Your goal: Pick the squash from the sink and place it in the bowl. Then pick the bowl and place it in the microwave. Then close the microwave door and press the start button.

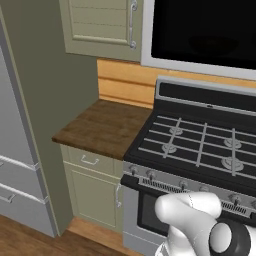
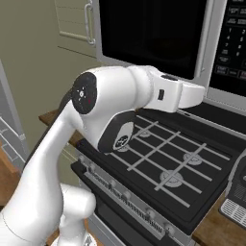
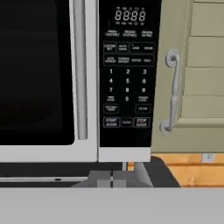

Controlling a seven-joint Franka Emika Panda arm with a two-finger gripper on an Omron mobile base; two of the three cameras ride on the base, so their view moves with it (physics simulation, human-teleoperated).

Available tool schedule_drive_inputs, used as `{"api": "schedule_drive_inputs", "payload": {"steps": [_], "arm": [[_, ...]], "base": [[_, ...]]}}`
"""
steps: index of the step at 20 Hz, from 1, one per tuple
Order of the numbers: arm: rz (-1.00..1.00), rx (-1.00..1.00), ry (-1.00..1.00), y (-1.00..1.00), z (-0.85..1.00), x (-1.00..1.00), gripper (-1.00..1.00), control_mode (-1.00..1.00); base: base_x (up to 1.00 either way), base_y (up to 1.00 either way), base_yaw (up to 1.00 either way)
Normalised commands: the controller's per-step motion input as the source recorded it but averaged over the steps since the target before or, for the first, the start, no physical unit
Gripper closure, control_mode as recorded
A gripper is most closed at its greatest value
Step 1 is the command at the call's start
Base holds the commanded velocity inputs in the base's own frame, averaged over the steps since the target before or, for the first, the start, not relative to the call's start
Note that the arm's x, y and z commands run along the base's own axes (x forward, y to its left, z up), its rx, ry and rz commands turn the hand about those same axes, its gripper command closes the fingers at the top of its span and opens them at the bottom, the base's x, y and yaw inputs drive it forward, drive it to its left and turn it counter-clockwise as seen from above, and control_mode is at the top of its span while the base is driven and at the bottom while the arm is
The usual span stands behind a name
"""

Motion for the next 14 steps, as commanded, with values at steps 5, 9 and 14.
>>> {"api": "schedule_drive_inputs", "payload": {"steps": [5, 9, 14], "arm": [[0.04, 0.19, -0.06, -0.09, 0.19, 0.12, 1.0, -1.0], [0.0, 0.0, 0.0, -0.12, 0.29, 0.16, 1.0, -1.0], [0.0, 0.0, 0.0, -0.1, 0.21, 0.26, 1.0, -1.0]], "base": [[0.0, 0.0, 0.0], [0.0, 0.0, 0.0], [0.0, 0.0, 0.0]]}}
